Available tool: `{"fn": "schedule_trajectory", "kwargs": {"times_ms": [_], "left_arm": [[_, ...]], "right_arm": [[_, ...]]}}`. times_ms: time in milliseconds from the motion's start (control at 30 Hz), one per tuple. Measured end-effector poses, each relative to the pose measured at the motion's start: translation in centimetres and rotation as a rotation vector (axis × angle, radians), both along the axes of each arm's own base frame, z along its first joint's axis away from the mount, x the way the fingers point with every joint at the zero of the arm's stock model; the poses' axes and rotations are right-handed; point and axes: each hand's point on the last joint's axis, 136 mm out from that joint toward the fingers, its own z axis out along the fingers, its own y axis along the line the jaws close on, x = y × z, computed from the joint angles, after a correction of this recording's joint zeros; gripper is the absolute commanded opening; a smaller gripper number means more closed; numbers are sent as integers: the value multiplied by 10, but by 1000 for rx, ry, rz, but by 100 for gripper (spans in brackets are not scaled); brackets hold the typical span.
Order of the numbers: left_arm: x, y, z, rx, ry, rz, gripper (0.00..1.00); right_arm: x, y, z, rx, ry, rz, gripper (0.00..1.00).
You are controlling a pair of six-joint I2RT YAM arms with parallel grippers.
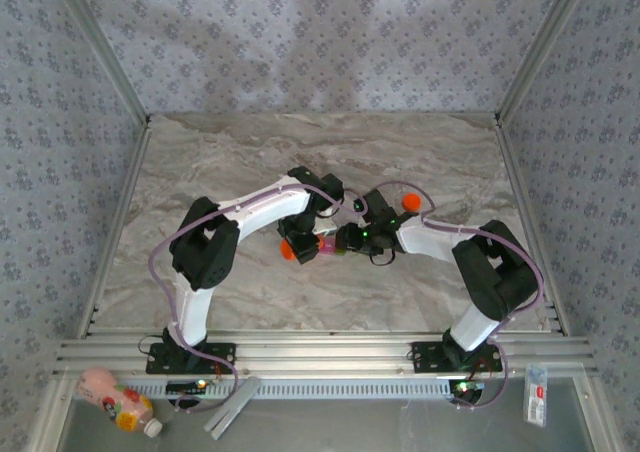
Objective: Sort the pills into containers
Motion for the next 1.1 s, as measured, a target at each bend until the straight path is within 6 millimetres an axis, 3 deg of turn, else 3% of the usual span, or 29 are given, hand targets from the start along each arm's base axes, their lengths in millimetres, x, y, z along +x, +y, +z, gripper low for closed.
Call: {"fn": "schedule_trajectory", "kwargs": {"times_ms": [1100], "left_arm": [[-5, -6, -5, -8, 22, -26, 0]], "right_arm": [[-3, -8, 6, 2, 6, -17, 49]]}}
